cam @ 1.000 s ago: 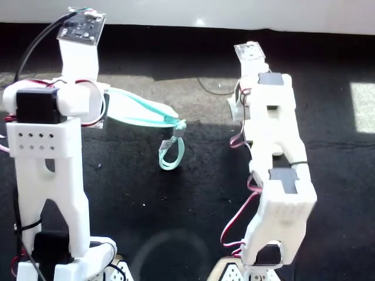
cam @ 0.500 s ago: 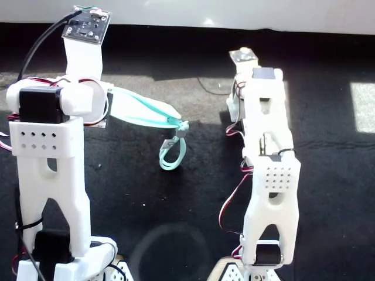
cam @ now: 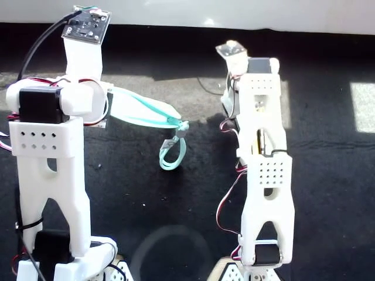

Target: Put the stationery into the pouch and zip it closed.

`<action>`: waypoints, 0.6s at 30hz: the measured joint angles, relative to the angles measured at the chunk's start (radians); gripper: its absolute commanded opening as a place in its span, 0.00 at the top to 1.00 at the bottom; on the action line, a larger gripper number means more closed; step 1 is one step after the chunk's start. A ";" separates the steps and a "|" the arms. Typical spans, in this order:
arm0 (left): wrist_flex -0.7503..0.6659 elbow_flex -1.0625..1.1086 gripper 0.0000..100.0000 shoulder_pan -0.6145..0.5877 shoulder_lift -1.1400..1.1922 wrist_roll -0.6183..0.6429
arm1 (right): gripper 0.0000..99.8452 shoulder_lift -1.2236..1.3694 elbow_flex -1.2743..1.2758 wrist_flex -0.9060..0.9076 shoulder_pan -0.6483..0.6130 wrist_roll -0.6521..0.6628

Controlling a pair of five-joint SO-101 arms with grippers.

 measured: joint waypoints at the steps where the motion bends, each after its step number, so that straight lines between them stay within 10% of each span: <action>1: 0.000 0.000 0.99 0.000 0.000 0.000 | 0.82 0.000 -0.012 0.006 0.000 0.000; 18: 0.000 0.031 0.99 0.000 0.000 0.002 | 0.82 0.086 0.003 0.011 -0.061 0.000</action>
